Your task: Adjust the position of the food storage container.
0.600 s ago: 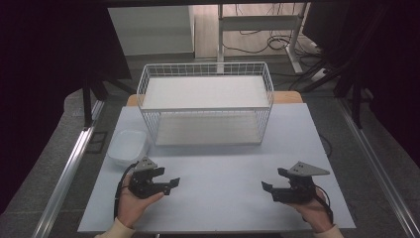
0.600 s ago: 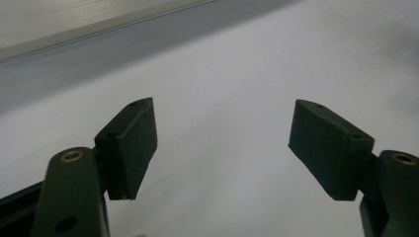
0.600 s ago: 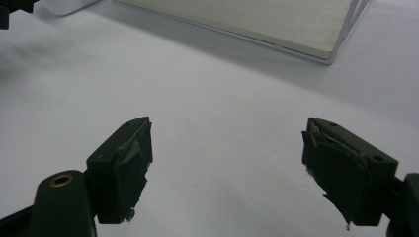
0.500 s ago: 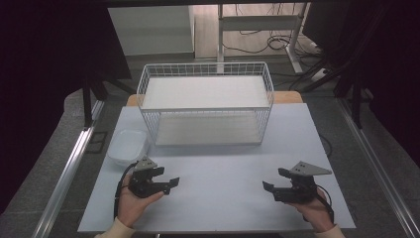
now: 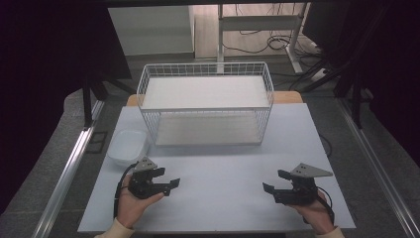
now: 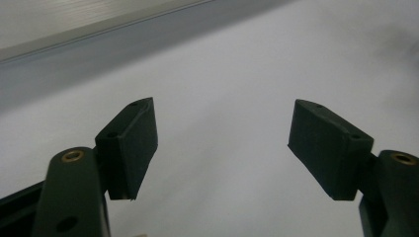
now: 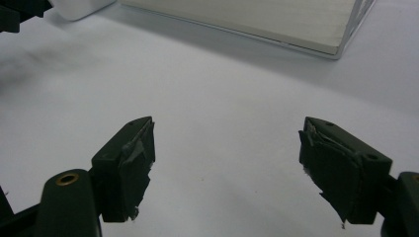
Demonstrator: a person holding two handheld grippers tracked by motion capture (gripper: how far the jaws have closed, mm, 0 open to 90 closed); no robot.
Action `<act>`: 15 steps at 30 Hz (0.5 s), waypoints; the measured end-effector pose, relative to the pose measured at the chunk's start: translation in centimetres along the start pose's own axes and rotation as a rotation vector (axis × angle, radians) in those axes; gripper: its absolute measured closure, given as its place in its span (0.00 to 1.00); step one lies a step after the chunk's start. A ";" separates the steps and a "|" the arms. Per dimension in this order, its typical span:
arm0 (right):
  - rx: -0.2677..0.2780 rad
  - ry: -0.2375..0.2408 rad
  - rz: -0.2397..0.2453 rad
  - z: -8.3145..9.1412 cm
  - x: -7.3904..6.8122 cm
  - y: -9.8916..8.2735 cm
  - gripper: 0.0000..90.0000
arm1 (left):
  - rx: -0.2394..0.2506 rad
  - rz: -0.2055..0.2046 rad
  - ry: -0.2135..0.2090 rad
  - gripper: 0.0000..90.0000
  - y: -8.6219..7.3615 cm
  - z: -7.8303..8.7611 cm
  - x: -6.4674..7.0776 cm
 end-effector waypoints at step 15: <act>-0.010 -0.012 -0.002 0.0 0.3 -0.1 0.25 | 0.003 -0.003 0.012 0.30 0.7 0.9 0.1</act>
Point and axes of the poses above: each handheld gripper's, and its own axes: z roughly backward along the jaws, y roughly out of its top, x roughly to its right, the point moved 1 cm from there along -z, roughly forward along the jaws, and after that the axes turned 4 degrees about -x, right-handed, at the moved point
